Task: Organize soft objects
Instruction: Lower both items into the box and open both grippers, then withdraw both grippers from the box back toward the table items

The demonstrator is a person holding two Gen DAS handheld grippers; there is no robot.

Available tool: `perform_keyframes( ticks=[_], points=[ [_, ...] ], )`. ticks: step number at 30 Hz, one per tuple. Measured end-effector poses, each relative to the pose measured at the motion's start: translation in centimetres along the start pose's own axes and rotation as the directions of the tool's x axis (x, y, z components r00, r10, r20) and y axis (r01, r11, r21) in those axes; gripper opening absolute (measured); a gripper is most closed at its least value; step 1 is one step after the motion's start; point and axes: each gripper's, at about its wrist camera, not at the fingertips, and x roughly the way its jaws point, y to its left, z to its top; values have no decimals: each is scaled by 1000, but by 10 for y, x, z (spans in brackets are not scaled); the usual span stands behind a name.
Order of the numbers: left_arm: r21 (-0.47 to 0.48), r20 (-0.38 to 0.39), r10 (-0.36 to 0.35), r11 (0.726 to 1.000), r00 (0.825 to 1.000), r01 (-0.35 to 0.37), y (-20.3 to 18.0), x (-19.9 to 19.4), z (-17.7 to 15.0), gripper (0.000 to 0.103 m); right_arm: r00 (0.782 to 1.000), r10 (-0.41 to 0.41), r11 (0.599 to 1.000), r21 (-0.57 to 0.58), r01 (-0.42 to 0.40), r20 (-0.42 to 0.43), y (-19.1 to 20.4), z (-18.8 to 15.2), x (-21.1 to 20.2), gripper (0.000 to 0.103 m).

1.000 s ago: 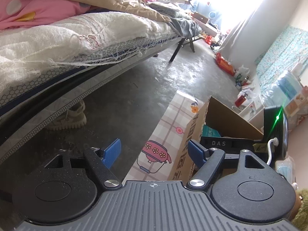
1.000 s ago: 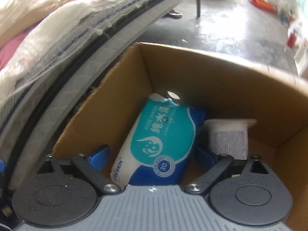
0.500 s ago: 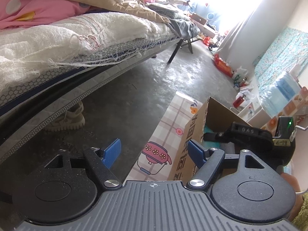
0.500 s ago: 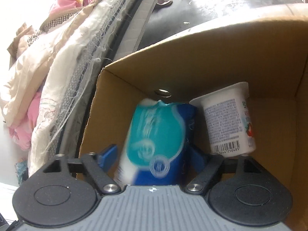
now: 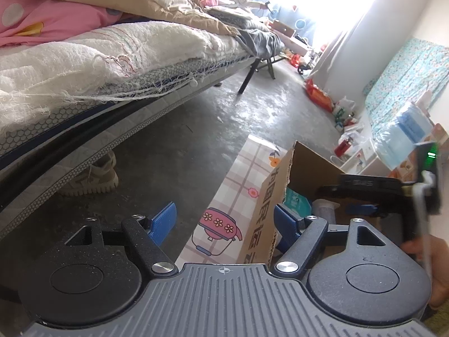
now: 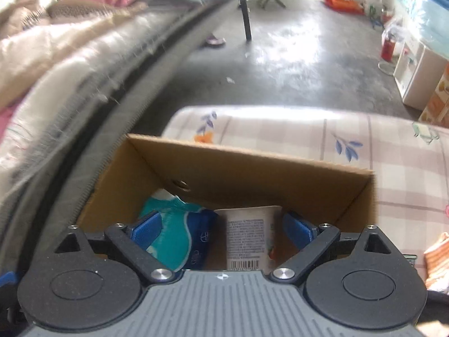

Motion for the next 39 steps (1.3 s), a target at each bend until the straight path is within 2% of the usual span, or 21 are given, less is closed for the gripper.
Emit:
perform_keyframes(
  ticks=[3,5,10,19,22,25,29,32,36,39],
  points=[
    [0,1,-1,1000,1000,1,0,0,0,77,998,-36,999,27,37,-57,0,1,23,96],
    [-2,2,-1,1000,1000,1,1,0,0,77,997,0,998,69,6,-82,-9,-2,31,102],
    [-9,0,-5,1000,1000,5,1,1,1,77,987,125,982,155,-108,-101,-17,-8,29,103],
    [-3,7,-3,1000,1000,3,-1,-3,1,77,982,162,974,175,-143,-101,-16,-12,12,103],
    [-1,22,-8,1000,1000,9,-4,-11,3,77,983,180,976,134,-173,-41,-12,-15,-17,103],
    [26,42,-17,1000,999,16,-11,-27,2,78,971,232,968,85,-236,49,-16,-24,-67,103],
    [88,86,-46,995,995,38,-28,-58,-3,86,922,346,934,33,-357,173,-40,-53,-149,103],
    [150,128,-86,987,988,66,-45,-87,-13,94,883,387,916,1,-402,267,-70,-88,-208,103],
    [246,159,-133,965,978,91,-71,-120,-33,98,858,343,931,-20,-363,383,-110,-144,-271,103],
    [299,131,-165,947,978,120,-90,-135,-54,100,857,255,958,6,-288,447,-140,-192,-309,103]
  ],
)
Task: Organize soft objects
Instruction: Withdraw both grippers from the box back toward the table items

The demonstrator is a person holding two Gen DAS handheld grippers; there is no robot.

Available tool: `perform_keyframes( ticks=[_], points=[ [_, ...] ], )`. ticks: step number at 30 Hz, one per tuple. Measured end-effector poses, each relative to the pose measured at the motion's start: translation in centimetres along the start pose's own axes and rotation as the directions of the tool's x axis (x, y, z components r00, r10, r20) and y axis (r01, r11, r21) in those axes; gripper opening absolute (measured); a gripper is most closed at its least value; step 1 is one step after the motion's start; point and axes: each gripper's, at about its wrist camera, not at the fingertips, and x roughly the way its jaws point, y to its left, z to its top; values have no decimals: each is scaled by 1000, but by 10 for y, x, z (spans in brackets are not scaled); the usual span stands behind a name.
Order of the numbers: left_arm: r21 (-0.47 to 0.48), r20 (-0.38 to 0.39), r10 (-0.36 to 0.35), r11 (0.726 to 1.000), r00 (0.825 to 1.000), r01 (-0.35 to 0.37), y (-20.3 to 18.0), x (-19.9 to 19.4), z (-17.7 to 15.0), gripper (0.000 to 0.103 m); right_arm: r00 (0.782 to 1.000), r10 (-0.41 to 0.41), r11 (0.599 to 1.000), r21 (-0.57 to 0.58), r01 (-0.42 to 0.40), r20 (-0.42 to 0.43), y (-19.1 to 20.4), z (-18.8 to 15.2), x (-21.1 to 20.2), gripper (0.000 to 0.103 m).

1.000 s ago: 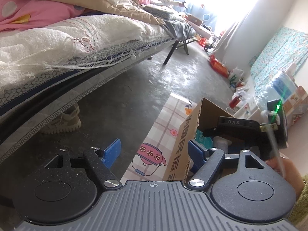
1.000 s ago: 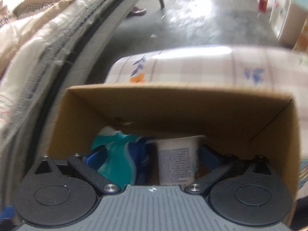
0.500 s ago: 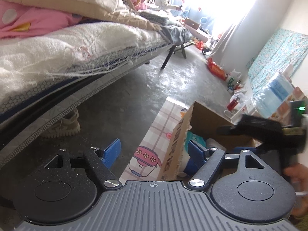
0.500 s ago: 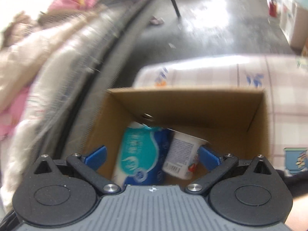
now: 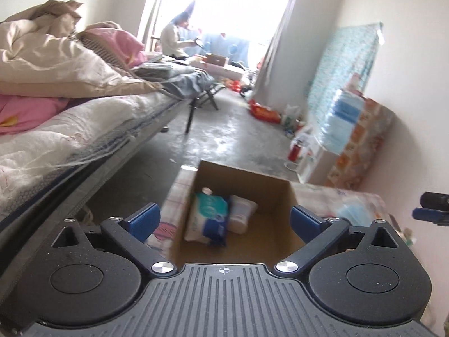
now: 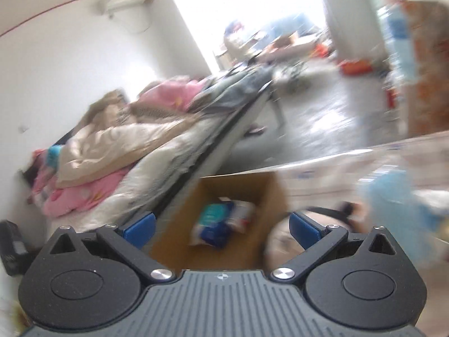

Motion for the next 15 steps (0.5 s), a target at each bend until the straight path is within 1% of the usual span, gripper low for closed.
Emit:
perform_keyframes(
  ticks=[2,4,6,9,11,12,15],
  points=[
    [30,-31,-41,999,999,42,-16,-4,-10,101,996,-78,997,6,78,35,-12,-18,-31,103],
    [53,-80,-87,994,993,91,-33,-5,-20,102,984,-166,986,16,165,69,-26,-39,-57,103],
    [76,-125,-119,989,985,129,-49,-4,-30,103,961,-261,965,32,260,87,-40,-61,-77,103],
    [107,-173,-170,976,970,190,-74,-3,-45,103,924,-369,929,72,363,105,-61,-90,-97,103],
    [124,-203,-217,962,955,244,-94,-2,-54,103,899,-424,905,94,415,109,-76,-108,-107,103],
    [129,-221,-240,953,945,272,-105,1,-58,103,890,-440,897,99,431,115,-81,-116,-109,103],
    [157,-262,-285,930,922,332,-136,10,-72,103,879,-450,893,109,437,157,-101,-137,-119,103]
  ],
)
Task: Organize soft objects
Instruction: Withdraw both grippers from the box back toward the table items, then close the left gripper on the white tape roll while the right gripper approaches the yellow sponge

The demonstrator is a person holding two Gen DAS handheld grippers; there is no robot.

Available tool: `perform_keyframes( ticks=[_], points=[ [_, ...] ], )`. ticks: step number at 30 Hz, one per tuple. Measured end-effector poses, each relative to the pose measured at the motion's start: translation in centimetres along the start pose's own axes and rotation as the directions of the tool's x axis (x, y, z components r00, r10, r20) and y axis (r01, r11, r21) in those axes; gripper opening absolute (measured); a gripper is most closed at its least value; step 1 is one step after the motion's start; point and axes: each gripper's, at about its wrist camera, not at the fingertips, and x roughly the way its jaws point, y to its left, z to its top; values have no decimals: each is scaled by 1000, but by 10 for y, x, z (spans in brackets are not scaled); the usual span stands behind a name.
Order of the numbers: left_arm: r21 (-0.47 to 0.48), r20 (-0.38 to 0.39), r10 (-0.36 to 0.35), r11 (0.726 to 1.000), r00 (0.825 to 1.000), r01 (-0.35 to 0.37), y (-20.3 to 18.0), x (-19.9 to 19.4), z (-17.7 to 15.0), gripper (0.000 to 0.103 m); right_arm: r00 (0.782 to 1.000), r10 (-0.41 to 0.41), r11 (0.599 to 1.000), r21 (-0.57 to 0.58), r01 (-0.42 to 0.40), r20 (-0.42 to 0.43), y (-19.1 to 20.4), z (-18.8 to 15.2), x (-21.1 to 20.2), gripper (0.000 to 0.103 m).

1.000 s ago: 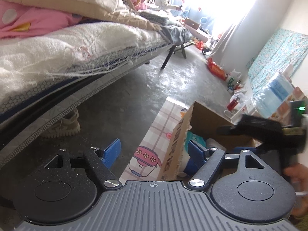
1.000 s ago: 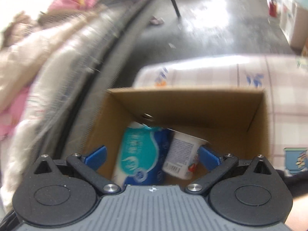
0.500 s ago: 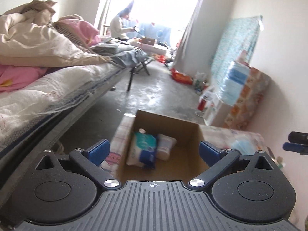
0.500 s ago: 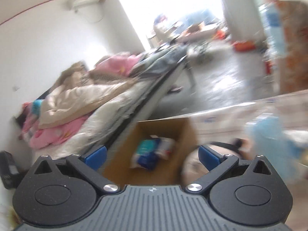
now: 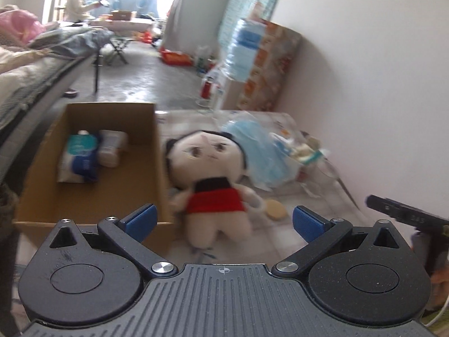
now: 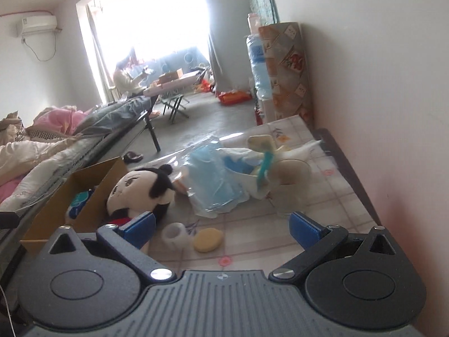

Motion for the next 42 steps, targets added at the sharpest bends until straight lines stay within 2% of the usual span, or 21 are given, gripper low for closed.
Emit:
perform_keyframes(
  ticks=[3,4,6,9,11,15,17,20,21,25,30,35,39,42],
  points=[
    [74,-9,-65,995,998,66,-28,23,-8,103,999,-4,1000,26,3,38,-17,-9,5,103],
    [115,-4,-70,991,998,70,-40,31,-11,103,999,-2,999,32,1,42,-21,-10,9,103],
    [228,10,-39,973,999,36,-63,49,-17,103,1000,13,1000,28,-14,26,-27,-13,20,103],
    [412,38,51,909,998,-62,-91,81,-26,103,998,57,998,-3,-57,-14,-26,-16,44,103],
    [485,34,85,870,996,-90,-99,101,-30,102,995,86,996,-27,-87,-41,-24,-18,58,101],
    [554,-17,75,831,997,-53,-106,138,-29,87,986,136,989,-44,-141,-96,-24,-16,89,92],
    [580,-44,76,814,996,-36,-106,154,-26,79,975,175,983,-30,-181,-139,-28,-14,106,79],
    [598,-113,93,802,989,-7,-105,180,-21,72,953,219,974,-11,-226,-210,-31,-15,131,69],
    [605,-131,100,796,986,0,-106,187,-21,66,948,223,973,-10,-231,-228,-32,-16,137,69],
    [645,-168,139,764,976,2,-110,209,-22,55,943,231,971,-9,-240,-239,-34,-20,149,68],
    [696,-210,214,718,954,-8,-116,231,-26,28,943,247,968,5,-252,-224,-39,-22,154,67],
    [706,-242,256,708,936,-11,-122,242,-28,18,940,259,965,21,-261,-221,-42,-24,155,66],
    [690,-256,251,724,934,-6,-123,239,-27,17,942,261,965,31,-261,-211,-45,-23,151,66],
    [666,-304,208,744,930,51,-126,231,-27,16,945,256,967,30,-255,-205,-47,-22,146,66]
  ],
)
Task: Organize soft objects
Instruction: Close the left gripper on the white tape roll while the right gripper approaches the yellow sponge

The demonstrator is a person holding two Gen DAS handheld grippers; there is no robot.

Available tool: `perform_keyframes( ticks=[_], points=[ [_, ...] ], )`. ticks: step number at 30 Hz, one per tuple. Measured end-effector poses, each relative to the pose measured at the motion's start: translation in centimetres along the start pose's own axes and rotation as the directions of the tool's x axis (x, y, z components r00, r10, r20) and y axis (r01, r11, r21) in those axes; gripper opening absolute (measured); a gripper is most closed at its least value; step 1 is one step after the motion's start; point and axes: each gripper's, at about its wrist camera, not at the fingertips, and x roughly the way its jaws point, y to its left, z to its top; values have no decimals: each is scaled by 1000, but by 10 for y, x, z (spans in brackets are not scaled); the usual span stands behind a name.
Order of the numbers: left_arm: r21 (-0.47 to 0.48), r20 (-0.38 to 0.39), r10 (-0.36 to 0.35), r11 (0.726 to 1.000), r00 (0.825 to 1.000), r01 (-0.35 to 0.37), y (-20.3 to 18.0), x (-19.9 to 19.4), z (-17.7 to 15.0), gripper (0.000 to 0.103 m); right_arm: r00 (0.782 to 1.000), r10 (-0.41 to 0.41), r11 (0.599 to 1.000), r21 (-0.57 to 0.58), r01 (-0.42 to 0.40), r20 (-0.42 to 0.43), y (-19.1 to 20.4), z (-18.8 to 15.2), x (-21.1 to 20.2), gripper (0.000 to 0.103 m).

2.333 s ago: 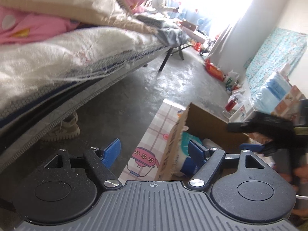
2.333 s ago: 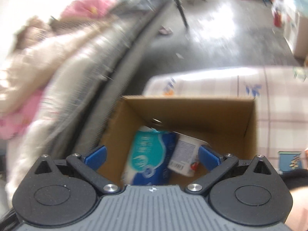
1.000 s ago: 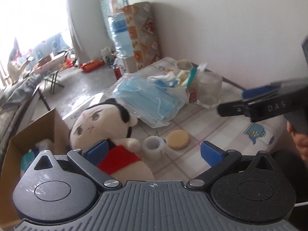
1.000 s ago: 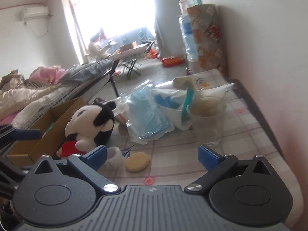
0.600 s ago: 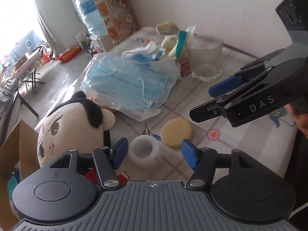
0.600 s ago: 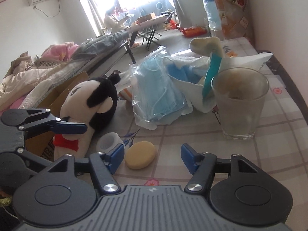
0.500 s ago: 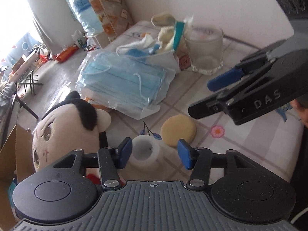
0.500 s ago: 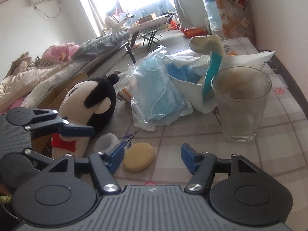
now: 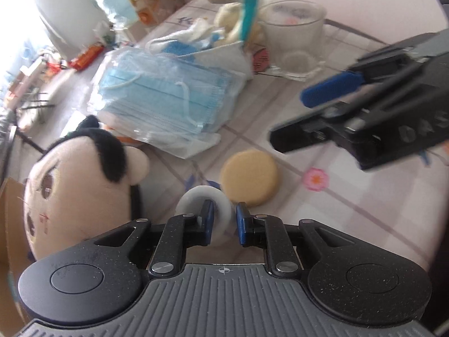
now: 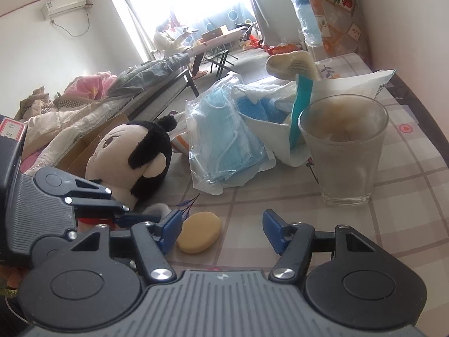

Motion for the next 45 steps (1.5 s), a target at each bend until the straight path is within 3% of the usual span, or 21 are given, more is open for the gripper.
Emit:
perform_keyframes(
  ticks=[6,12,16,19,21,24,25,32,39,45],
  points=[
    [46,-6,-83,995,997,83,-23,-21,-17,16,1000,-11,1000,4,11,-5,-1,-1,-11,66],
    [14,22,-138,990,990,138,-33,-45,-39,16,1000,-19,1000,-11,19,-24,2,-2,-20,66],
    [36,125,-100,995,987,96,-38,-60,-53,21,999,-9,1000,-8,8,-32,3,-2,-21,67],
    [10,166,-99,995,981,99,-35,-63,-55,29,999,-2,1000,7,3,-46,1,-2,-18,67],
    [-14,177,-99,995,979,103,-32,-63,-56,41,999,0,1000,11,1,-54,1,-2,-16,67],
    [-59,186,-92,993,978,104,-29,-65,-59,62,998,6,1000,1,-6,-62,5,0,-14,75],
    [-75,188,-94,991,978,109,-29,-65,-61,64,998,8,1000,-10,-8,-65,7,1,-13,80],
    [-171,128,-89,979,988,110,-25,-48,-69,61,989,-3,987,-162,-22,-149,32,10,20,82],
    [-227,146,-117,963,982,148,-15,-39,-70,58,974,-49,950,-312,-23,-223,50,7,54,75],
    [-236,160,-117,960,980,153,-14,-33,-67,50,973,-109,911,-413,16,-204,57,1,59,70]
  ],
)
